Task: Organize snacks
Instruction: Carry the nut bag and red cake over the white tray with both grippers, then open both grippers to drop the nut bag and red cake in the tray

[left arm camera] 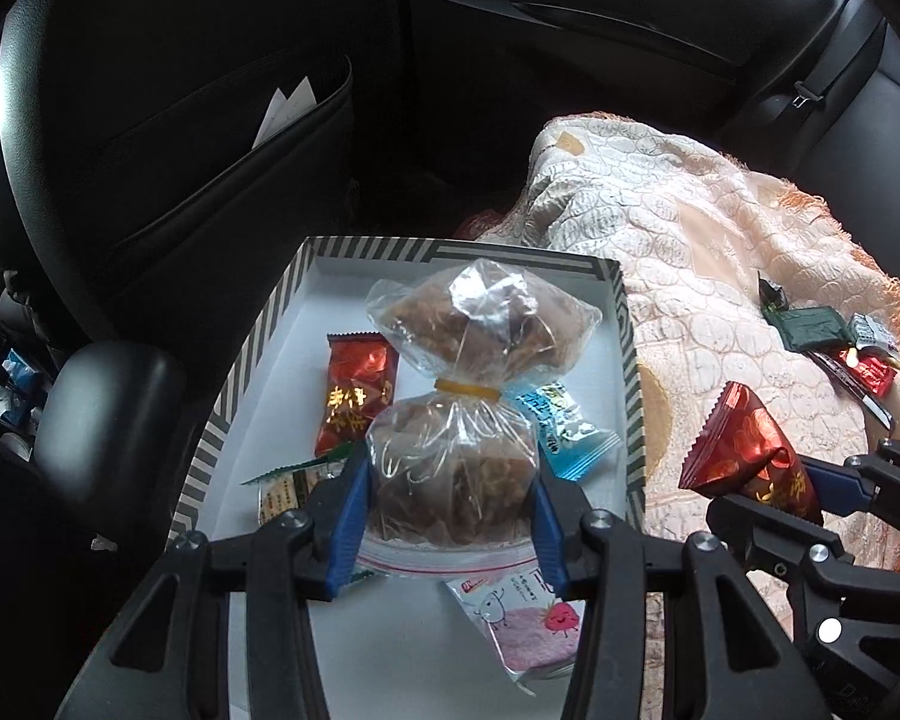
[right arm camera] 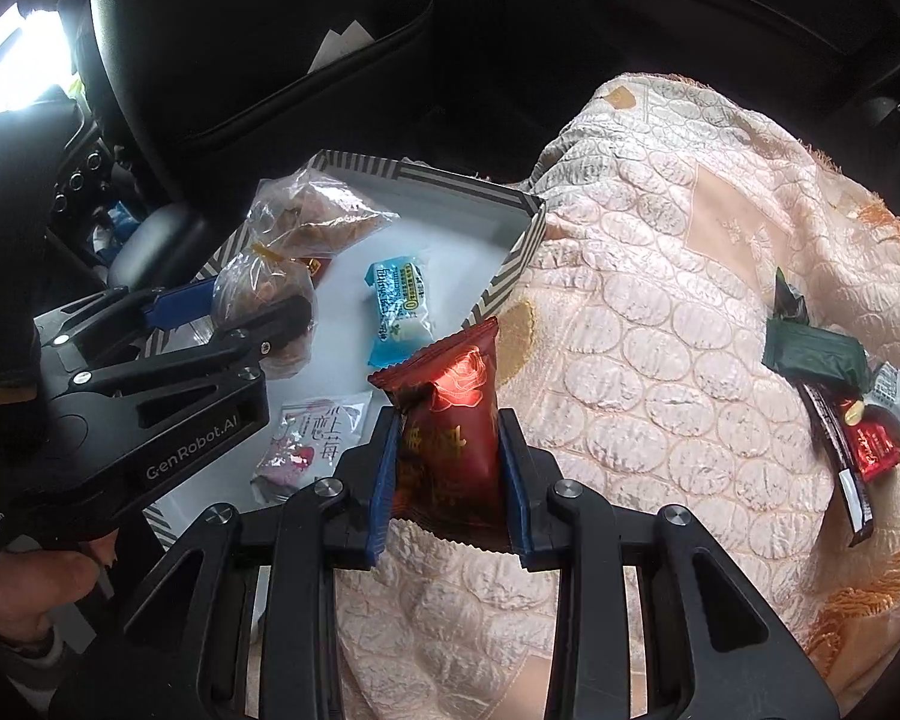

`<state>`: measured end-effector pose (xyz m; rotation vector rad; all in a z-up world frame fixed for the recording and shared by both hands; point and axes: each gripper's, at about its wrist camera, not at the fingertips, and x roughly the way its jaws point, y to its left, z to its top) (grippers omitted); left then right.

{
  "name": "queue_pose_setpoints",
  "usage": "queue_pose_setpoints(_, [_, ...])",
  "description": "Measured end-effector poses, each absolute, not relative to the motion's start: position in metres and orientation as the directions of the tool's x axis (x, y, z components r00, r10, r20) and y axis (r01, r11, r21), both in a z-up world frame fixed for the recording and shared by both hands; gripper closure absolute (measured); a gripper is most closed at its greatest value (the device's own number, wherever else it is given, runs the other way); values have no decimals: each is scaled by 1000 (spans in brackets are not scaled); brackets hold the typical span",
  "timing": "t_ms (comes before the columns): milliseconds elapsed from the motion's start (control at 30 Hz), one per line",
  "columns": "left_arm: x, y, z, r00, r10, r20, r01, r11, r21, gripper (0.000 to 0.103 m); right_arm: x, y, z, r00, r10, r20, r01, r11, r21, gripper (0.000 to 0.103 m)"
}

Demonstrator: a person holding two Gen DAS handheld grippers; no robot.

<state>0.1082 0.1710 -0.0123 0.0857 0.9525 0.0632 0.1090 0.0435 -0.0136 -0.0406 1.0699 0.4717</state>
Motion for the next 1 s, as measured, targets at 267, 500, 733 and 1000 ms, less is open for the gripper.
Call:
queue_pose_setpoints(267, [120, 189, -22, 560, 129, -818, -54, 991, 119, 53, 124, 72, -22, 356, 368, -859, -424, 883, 203, 73])
queue_pose_setpoints(500, [131, 200, -28, 549, 154, -822, -71, 988, 138, 53, 131, 91, -34, 333, 381, -862, -444, 870, 213, 73])
queue_pose_setpoints(733, [135, 206, -33, 541, 163, -825, -86, 987, 139, 53, 134, 102, -48, 308, 389, -868, -456, 861, 224, 73])
queue_pose_setpoints(1000, [141, 208, -39, 527, 175, -832, -85, 985, 153, 53, 132, 117, -60, 279, 421, -863, -491, 835, 248, 73])
